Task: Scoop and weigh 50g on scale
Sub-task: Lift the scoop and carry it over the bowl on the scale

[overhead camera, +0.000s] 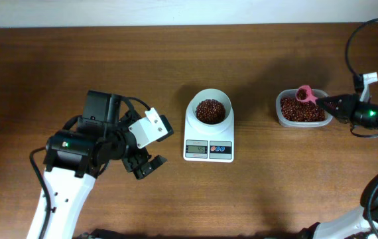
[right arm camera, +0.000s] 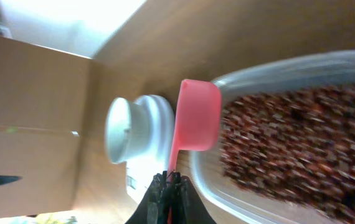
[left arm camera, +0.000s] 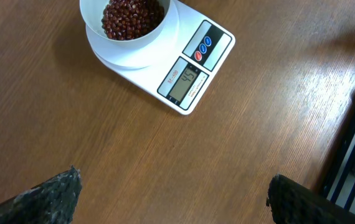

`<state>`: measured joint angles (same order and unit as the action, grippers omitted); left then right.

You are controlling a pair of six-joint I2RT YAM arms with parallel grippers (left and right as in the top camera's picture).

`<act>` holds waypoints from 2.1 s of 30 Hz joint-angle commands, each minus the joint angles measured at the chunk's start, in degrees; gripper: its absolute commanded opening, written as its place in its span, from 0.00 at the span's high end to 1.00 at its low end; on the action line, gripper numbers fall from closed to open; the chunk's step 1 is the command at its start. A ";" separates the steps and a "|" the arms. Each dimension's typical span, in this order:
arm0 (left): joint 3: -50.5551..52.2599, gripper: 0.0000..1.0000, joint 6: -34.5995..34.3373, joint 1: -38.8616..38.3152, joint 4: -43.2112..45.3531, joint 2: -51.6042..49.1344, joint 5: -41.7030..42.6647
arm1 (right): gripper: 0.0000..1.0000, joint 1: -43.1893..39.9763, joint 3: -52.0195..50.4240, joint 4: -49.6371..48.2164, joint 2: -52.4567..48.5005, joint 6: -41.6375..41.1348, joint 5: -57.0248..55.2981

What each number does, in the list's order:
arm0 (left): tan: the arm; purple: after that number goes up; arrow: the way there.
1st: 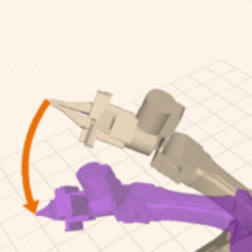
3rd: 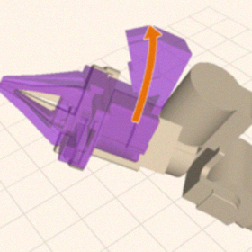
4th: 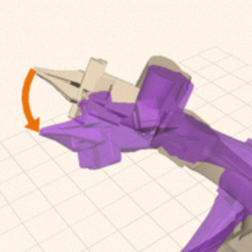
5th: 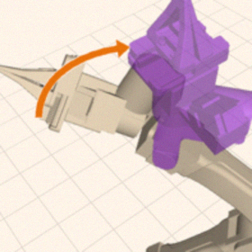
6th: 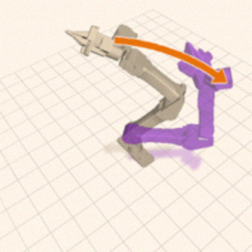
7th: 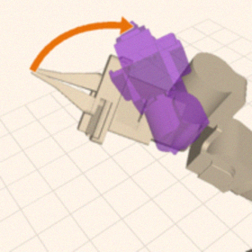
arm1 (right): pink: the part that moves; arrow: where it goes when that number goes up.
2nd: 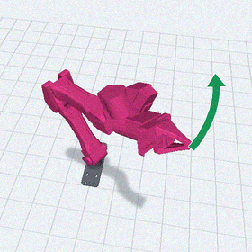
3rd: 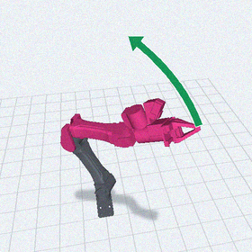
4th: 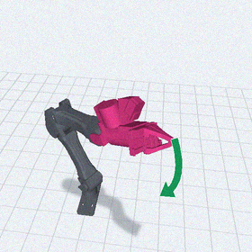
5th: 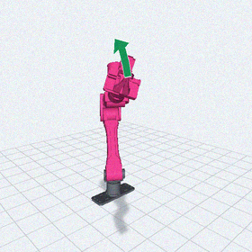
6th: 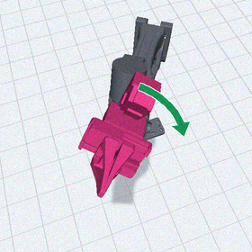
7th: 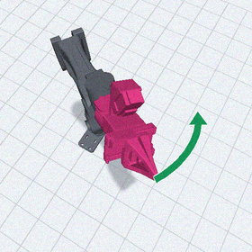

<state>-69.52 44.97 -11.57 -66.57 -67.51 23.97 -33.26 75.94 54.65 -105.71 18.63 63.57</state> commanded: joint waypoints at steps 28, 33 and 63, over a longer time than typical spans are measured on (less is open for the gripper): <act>0.11 0.01 -0.48 0.24 0.07 -0.02 0.24 | 0.96 37.79 0.13 -11.85 -0.31 0.42 -6.45; 0.11 0.01 -0.48 0.24 0.07 -0.02 0.22 | 0.96 40.52 3.10 -11.89 1.33 0.50 -17.16; 0.11 0.01 -0.50 0.24 0.07 -0.02 0.22 | 0.96 44.54 3.26 -13.79 7.28 6.99 -23.80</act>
<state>-69.52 44.97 -11.57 -66.57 -67.51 23.97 10.98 78.39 41.08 -98.94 22.96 37.21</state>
